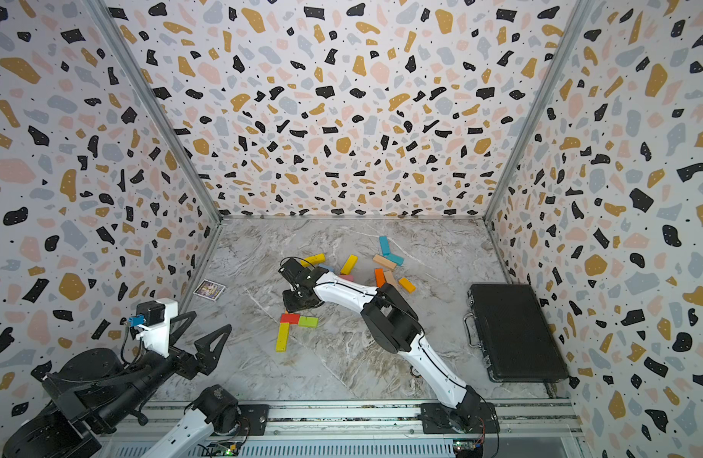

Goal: Assemble the letter h with building blocks
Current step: Assemble the building block at the center of the board.

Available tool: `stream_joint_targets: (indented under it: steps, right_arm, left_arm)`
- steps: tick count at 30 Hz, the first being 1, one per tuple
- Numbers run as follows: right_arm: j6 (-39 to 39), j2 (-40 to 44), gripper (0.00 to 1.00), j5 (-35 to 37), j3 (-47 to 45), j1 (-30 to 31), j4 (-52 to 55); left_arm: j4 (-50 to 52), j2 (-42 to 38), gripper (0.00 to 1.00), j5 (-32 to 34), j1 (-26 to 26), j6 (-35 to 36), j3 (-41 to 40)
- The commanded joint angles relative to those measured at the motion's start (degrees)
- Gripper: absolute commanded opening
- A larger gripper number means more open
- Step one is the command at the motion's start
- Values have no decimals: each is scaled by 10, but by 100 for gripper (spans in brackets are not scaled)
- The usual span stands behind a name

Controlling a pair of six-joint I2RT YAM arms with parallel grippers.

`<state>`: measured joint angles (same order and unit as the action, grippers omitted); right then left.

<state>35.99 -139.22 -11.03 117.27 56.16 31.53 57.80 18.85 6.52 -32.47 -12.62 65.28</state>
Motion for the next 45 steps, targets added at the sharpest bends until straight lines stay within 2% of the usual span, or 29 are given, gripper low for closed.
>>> stream_joint_targets:
  steps: [1, 24, 32, 37, 45]
  right_arm:
    - [-6, -3, 43, -5, 18, 1, 6]
    - [-19, -22, 45, -12, 38, 0, 7]
    - [-25, -13, 58, 5, 35, -3, 4]
    - [1, 0, 65, 1, 14, -16, -32]
    - [7, -31, 68, -11, 55, -32, -4]
  left_arm:
    - [-22, -4, 99, 4, 2, 8, -3]
    - [-22, 2, 99, 3, 2, 11, -8]
    - [-23, 3, 99, -3, 2, 11, -11]
    - [-25, 5, 99, -8, 2, 12, -12]
    - [-24, 9, 99, -4, 2, 12, -7]
